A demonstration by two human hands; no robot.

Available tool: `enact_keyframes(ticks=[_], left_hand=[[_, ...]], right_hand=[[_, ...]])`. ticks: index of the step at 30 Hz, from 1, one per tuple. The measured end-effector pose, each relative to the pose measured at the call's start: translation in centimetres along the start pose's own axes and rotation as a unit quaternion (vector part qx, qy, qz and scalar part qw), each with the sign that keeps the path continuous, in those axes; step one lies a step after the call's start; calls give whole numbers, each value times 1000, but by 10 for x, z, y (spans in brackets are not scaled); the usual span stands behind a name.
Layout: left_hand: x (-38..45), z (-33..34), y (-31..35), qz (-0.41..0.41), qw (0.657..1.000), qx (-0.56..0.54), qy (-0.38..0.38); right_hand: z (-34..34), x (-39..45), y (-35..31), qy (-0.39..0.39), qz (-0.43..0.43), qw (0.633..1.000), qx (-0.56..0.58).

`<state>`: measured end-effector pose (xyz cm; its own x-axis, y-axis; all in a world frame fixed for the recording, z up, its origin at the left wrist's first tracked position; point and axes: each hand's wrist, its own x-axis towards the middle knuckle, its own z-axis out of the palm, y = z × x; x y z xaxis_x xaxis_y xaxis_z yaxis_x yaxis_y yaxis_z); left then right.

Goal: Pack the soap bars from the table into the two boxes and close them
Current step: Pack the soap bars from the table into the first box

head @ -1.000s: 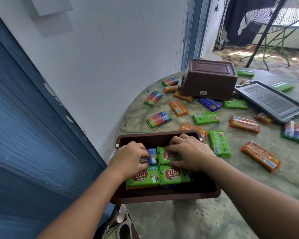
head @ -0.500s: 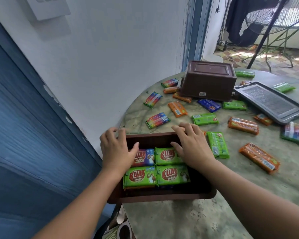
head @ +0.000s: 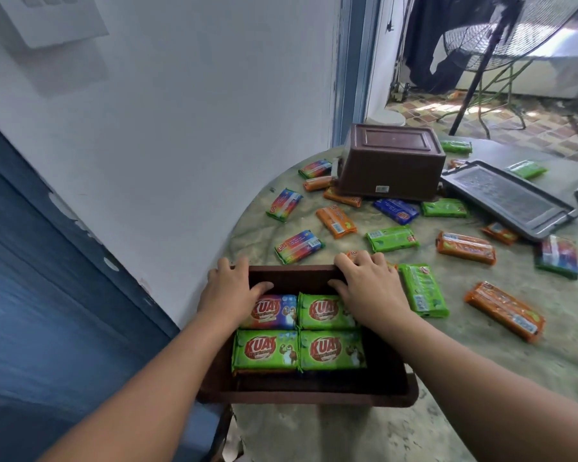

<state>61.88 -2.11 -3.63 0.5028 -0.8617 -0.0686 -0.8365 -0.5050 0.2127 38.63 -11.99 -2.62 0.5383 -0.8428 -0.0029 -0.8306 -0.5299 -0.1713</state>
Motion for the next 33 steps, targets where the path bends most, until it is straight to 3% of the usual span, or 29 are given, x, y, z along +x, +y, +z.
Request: enact_keyframes(ticks=[12, 23, 29, 33], left_hand=[[52, -1, -9, 73, 997, 4, -1], [38, -5, -9, 75, 996, 22, 38], [35, -14, -2, 77, 987, -64, 122], [53, -25, 11, 75, 984, -124, 107]], right_hand=[[3, 13, -18, 13, 85, 996, -8], [0, 8, -19, 7, 89, 996, 5], [-9, 20, -17, 2, 97, 992, 80], [-19, 52, -13, -10, 60, 985, 159]])
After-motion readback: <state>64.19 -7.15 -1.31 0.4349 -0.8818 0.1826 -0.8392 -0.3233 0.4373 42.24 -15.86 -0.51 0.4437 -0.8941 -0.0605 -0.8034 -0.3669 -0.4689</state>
